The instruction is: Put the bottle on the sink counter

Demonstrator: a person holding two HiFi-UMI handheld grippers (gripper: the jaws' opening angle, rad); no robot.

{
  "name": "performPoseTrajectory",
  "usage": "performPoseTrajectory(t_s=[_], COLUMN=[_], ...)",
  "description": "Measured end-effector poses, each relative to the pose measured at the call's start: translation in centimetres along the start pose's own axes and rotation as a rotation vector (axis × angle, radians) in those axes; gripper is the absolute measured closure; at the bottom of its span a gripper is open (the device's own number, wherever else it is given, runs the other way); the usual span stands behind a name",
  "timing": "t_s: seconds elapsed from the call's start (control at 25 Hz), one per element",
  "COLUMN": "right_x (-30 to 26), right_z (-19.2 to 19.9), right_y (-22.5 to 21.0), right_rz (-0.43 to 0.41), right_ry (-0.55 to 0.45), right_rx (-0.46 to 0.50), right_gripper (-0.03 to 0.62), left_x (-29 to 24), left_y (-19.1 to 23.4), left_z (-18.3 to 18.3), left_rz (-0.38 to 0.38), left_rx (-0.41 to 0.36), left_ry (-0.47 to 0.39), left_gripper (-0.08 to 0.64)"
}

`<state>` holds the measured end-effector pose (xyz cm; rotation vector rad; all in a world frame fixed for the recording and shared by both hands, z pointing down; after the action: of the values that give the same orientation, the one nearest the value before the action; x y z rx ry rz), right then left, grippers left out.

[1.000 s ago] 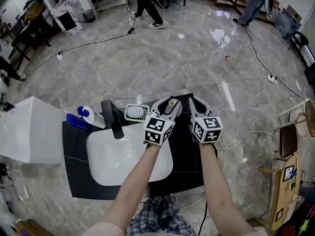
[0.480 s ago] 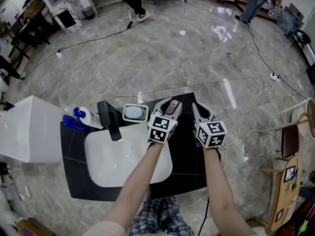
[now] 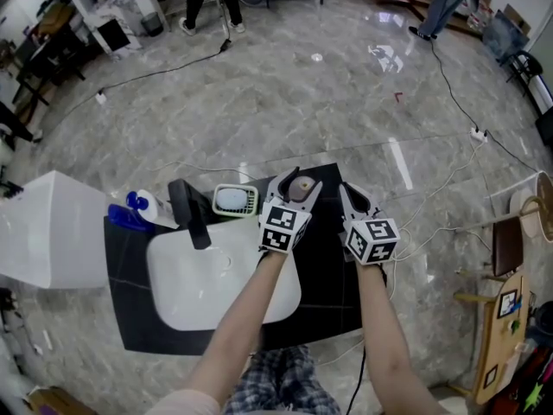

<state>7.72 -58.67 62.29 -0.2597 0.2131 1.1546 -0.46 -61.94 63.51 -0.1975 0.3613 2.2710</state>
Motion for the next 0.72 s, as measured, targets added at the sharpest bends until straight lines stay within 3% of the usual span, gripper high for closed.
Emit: performPoseTrajectory(t_s=[0.72], right_x=[4.7], right_z=[-3.5], right_y=[1.5], right_rz=[0.045], right_ry=[-0.049], right_rx=[0.006], right_gripper=[0.577], left_x=[6.3], left_y=[-0.7], left_z=[-4.7], left_rz=[-0.022], left_rx=[0.023], left_ry=[-0.094], left_gripper=[0.301])
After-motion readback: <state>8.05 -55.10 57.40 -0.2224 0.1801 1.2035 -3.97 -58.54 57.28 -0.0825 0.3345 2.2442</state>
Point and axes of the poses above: the fingertips, and each gripper's own axes: x backward along the fingers, y to its left, z out of its underside, the point moved 1 cm from there along x, backward along the fingers, and after that the axes turned 6 degrees about x, right-handed, at the moved point
